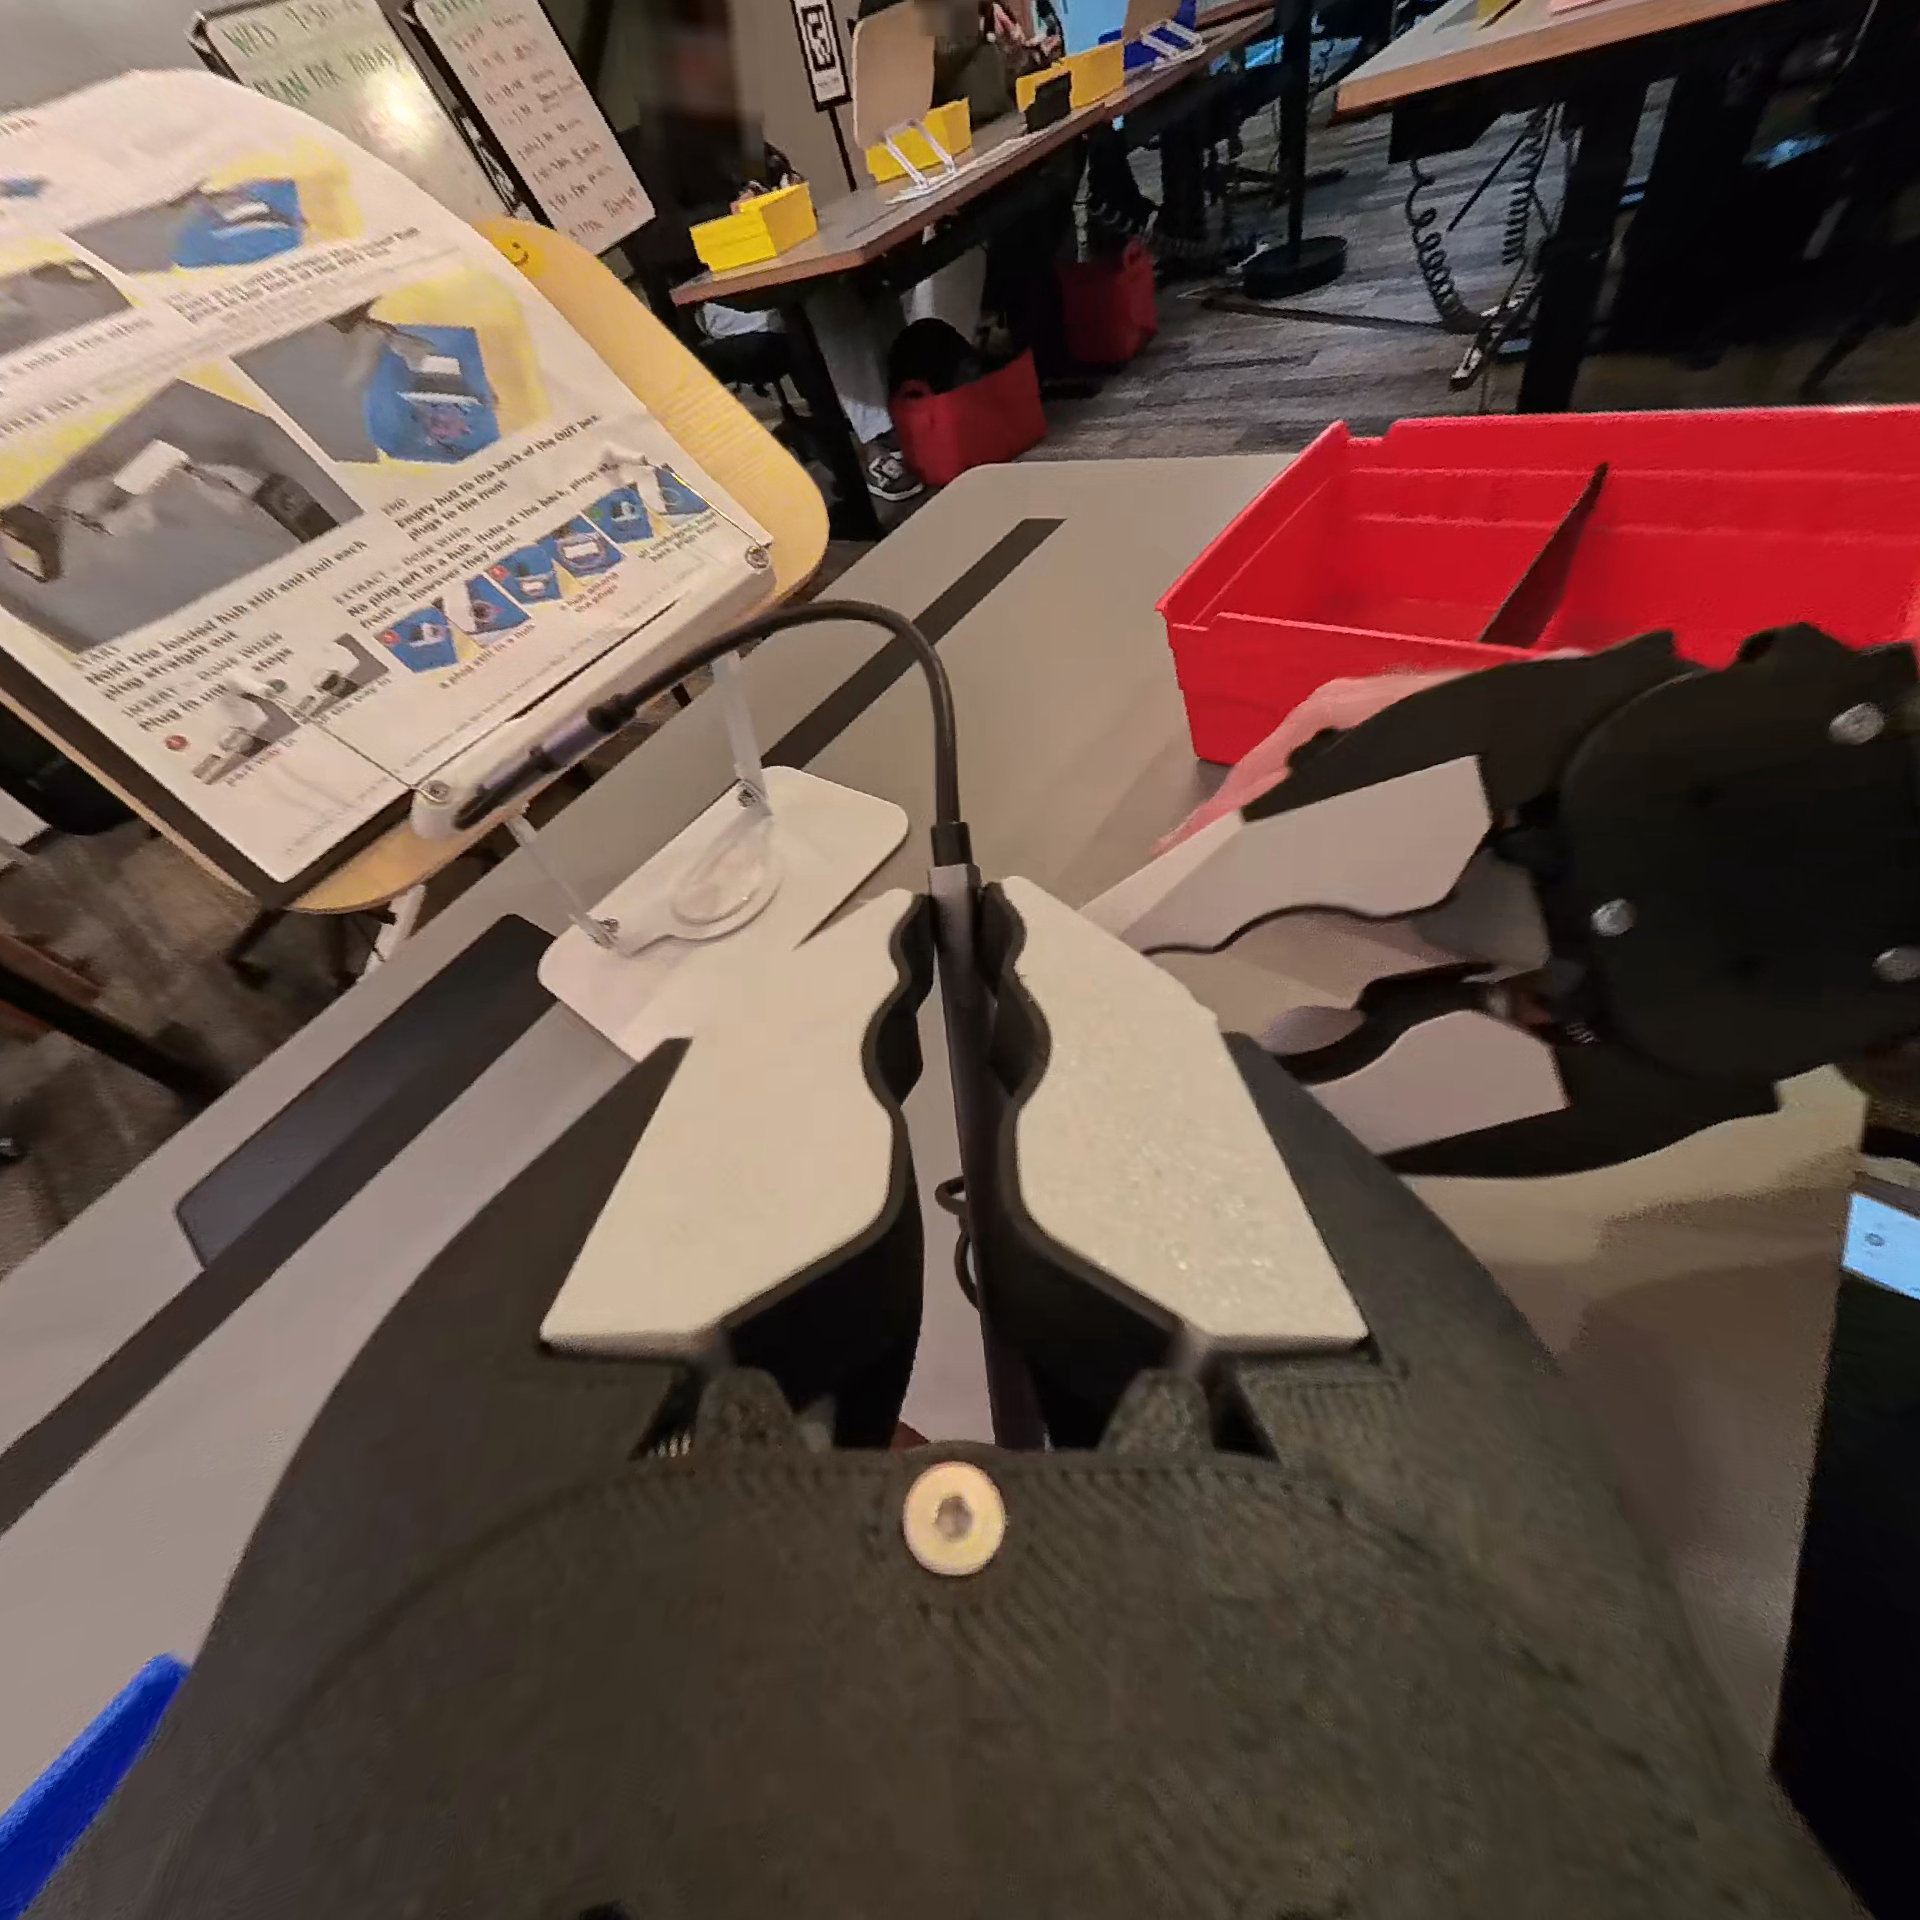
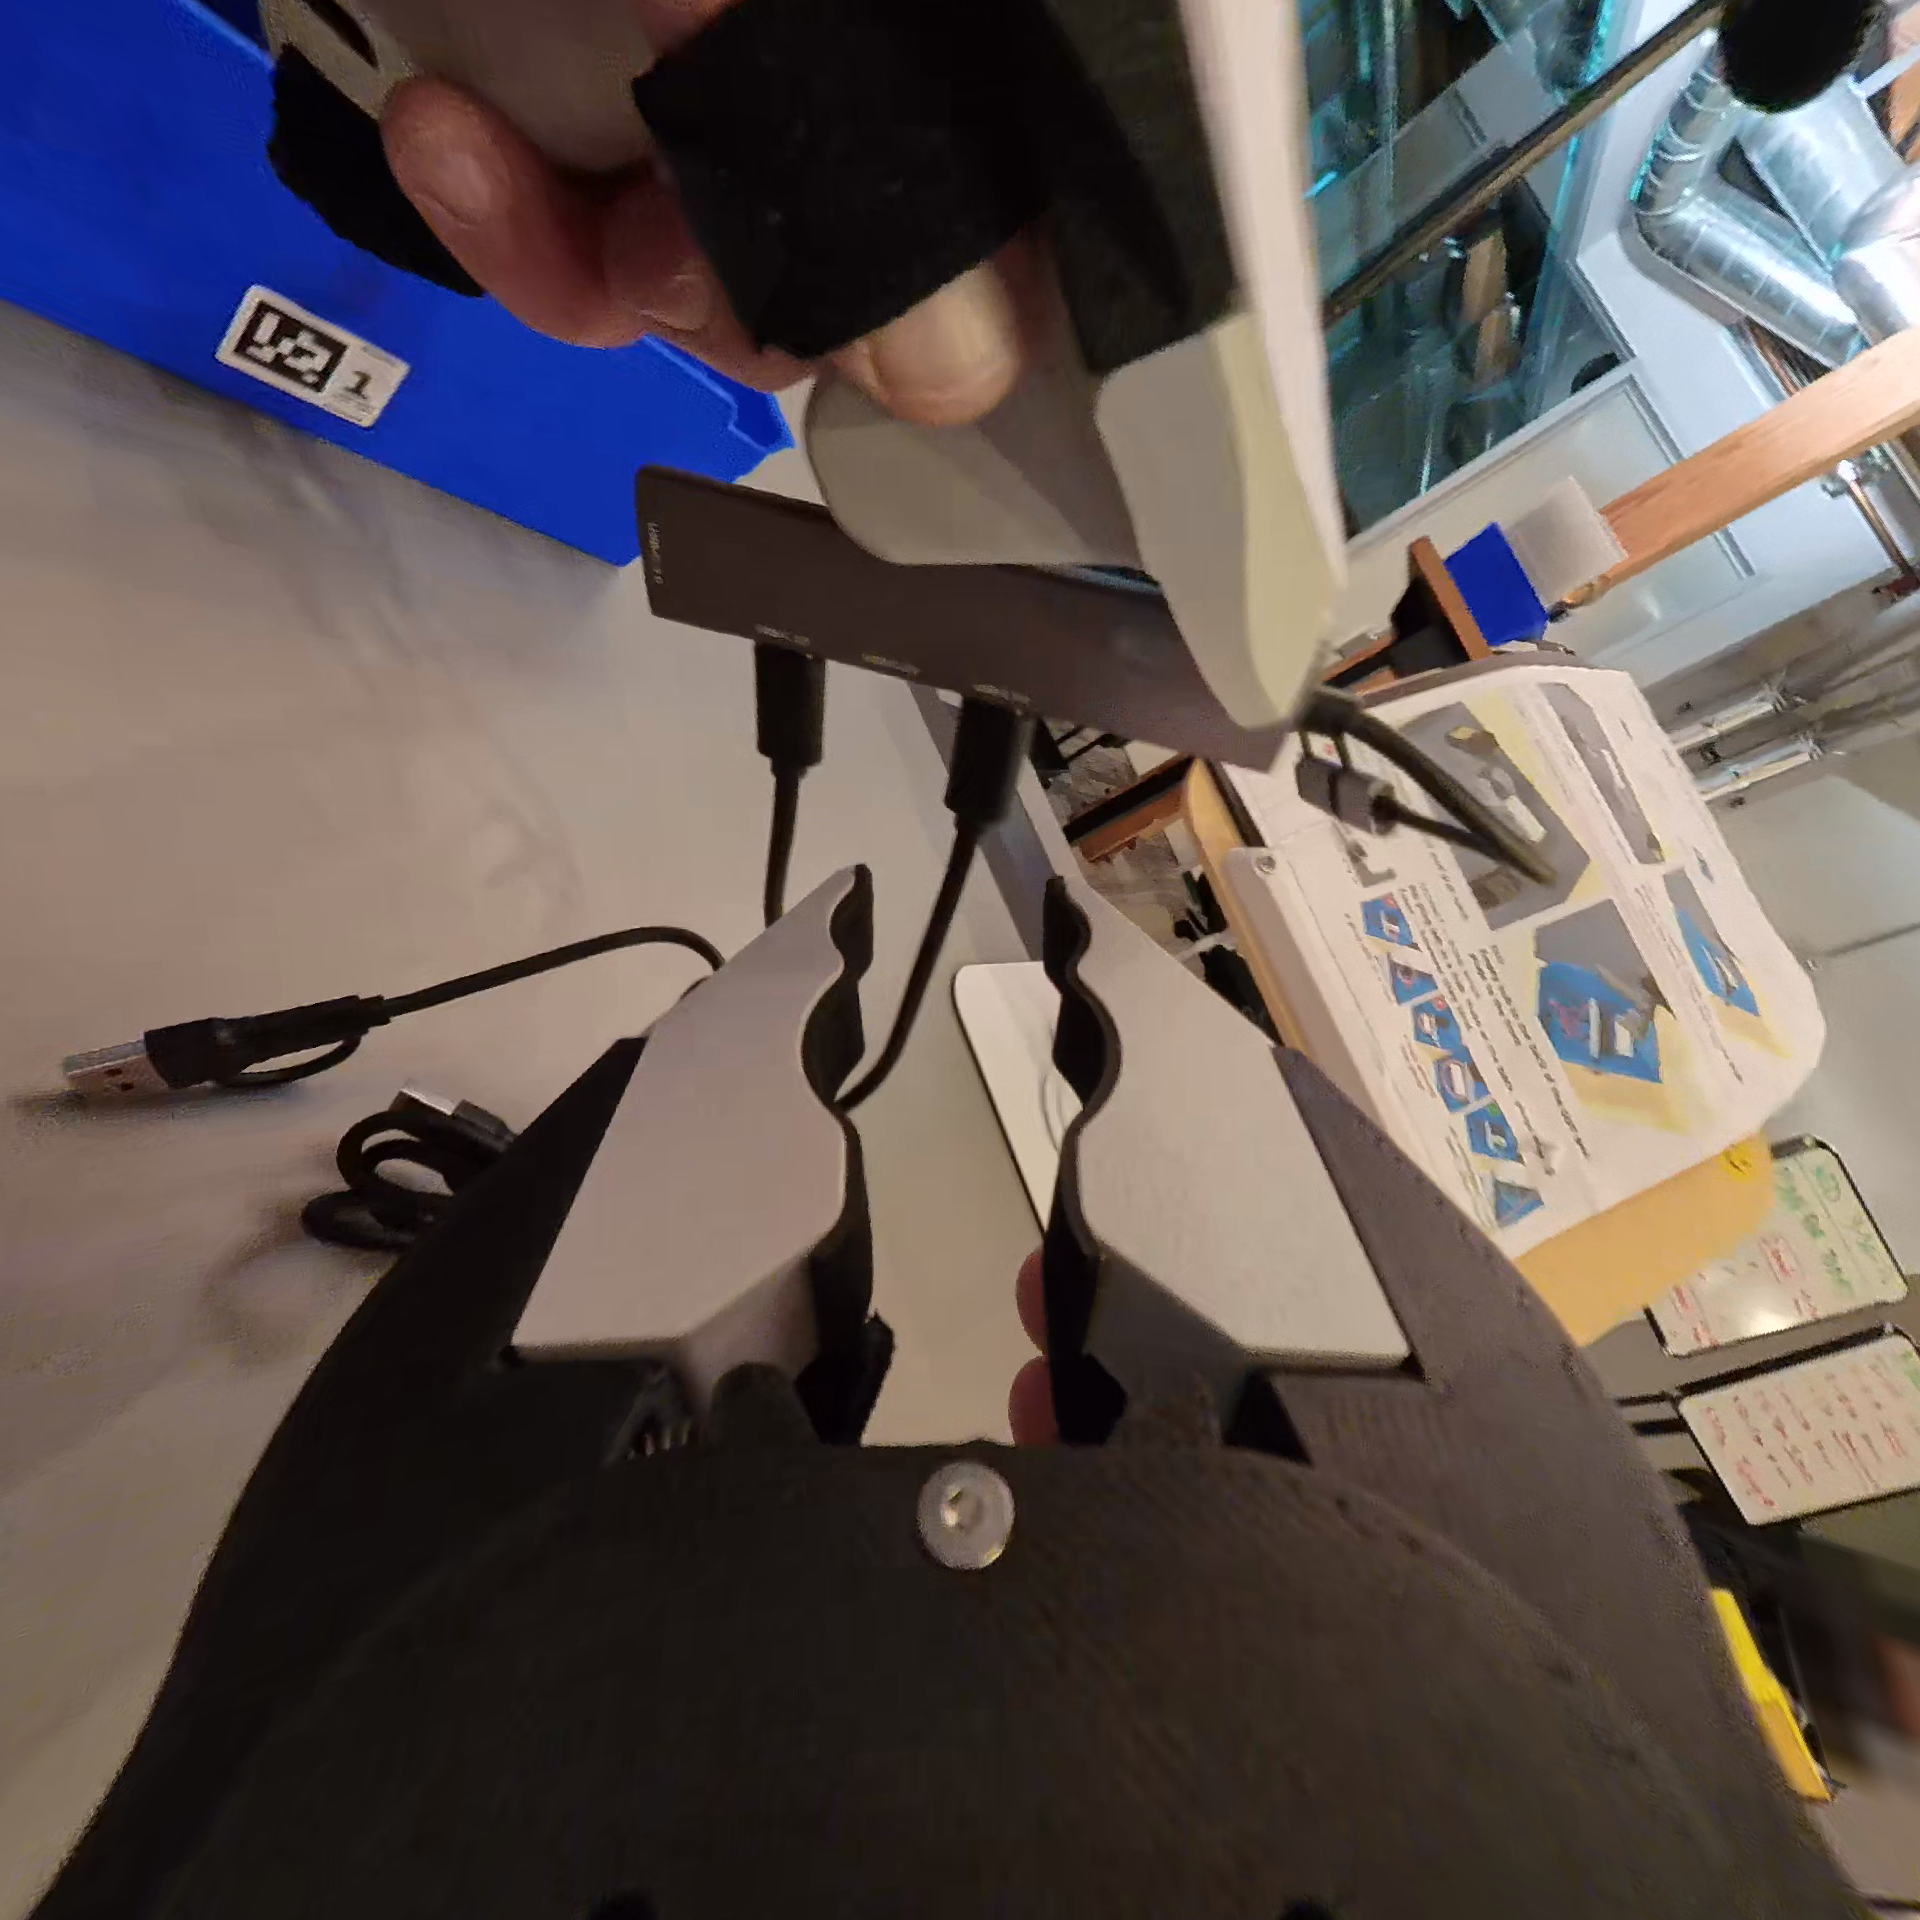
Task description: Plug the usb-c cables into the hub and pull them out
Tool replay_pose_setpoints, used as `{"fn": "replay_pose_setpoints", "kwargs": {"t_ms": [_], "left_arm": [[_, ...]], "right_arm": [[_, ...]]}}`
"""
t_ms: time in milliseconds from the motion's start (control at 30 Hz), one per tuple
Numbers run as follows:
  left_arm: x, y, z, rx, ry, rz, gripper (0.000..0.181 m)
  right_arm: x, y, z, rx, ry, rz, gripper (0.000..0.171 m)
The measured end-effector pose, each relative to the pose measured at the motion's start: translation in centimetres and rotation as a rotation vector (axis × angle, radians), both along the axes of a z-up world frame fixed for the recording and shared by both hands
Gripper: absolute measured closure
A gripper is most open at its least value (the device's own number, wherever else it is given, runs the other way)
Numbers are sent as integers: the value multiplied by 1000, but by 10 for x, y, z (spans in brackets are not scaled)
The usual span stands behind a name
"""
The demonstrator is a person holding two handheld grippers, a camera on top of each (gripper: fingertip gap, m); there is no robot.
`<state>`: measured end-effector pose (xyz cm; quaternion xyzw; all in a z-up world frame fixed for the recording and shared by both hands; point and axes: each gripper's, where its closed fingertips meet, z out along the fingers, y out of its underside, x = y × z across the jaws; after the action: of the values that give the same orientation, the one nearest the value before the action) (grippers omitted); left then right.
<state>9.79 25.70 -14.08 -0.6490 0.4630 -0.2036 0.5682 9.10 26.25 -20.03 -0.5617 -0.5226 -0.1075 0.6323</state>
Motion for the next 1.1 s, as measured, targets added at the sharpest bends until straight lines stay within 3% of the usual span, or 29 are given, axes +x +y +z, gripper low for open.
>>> {"fn": "replay_pose_setpoints", "kwargs": {"t_ms": [67,167,500,733,1000,1100], "left_arm": [[3,0,-3,-24,-7,-10,173],[5,0,-9,-49,-9,-17,173],[7,3,-15,-62,-2,-53,173],[0,-8,-12,74,165,-119,144],[-23,-19,-44,432,620,-176,95],[-29,-15,-52,576,736,-162,86]], "right_arm": [[-5,6,-9,-15,-19,0,140],[-5,13,-8,11,12,-26,164],[-3,15,-19,-168,72,10,171],[-2,15,-27,-320,94,50,170],[0,15,-28,-483,130,106,170],[1,16,-28,-544,147,123,171]]}}
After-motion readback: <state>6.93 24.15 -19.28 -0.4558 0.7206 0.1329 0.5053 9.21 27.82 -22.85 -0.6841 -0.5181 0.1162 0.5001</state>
